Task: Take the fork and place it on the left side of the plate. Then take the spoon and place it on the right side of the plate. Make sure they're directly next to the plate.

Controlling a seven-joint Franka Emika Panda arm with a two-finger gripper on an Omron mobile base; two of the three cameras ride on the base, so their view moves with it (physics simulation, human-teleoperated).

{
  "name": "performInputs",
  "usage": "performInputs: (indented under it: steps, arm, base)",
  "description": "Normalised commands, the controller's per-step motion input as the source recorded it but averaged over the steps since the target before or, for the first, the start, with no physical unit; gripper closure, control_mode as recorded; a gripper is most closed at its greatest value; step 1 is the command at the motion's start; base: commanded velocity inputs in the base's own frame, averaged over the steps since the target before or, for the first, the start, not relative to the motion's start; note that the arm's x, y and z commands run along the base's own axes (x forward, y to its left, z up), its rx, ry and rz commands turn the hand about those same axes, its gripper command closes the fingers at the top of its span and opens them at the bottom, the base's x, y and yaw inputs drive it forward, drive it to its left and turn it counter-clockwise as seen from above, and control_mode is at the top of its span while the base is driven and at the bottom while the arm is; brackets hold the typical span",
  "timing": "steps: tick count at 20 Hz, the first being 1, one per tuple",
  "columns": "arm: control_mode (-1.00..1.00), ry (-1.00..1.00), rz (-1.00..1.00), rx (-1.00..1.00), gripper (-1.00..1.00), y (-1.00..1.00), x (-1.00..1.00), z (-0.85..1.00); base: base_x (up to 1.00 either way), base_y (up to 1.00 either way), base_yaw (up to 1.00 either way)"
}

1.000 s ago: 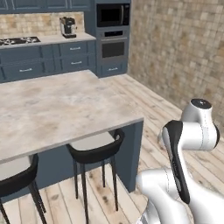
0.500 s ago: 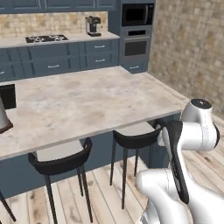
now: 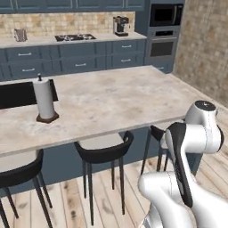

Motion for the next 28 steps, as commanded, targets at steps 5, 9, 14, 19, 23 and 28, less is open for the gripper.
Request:
performInputs:
  steps: [5, 9, 14, 19, 23, 28]
  arm:
    - [1.0, 0.0, 0.0, 0.0, 1.0, 0.0, 0.0, 0.0]
    - [1.0, 0.0, 0.0, 0.0, 1.0, 0.0, 0.0, 0.0]
    - [1.0, 0.0, 0.0, 0.0, 1.0, 0.0, 0.0, 0.0]
    - [1.0, 0.0, 0.0, 0.0, 1.0, 0.0, 0.0, 0.0]
    - [1.0, 0.0, 0.0, 0.0, 1.0, 0.0, 0.0, 0.0]
    - [1.0, 0.0, 0.0, 0.0, 1.0, 0.0, 0.0, 0.0]
  base:
    - [0.0, 0.81, 0.18]
    - [0.0, 0.88, 0.12]
    - [0.0, 0.86, 0.06]
    - [0.0, 0.83, 0.05]
    - [0.0, 0.76, 0.05]
    - [0.08, 0.6, 0.06]
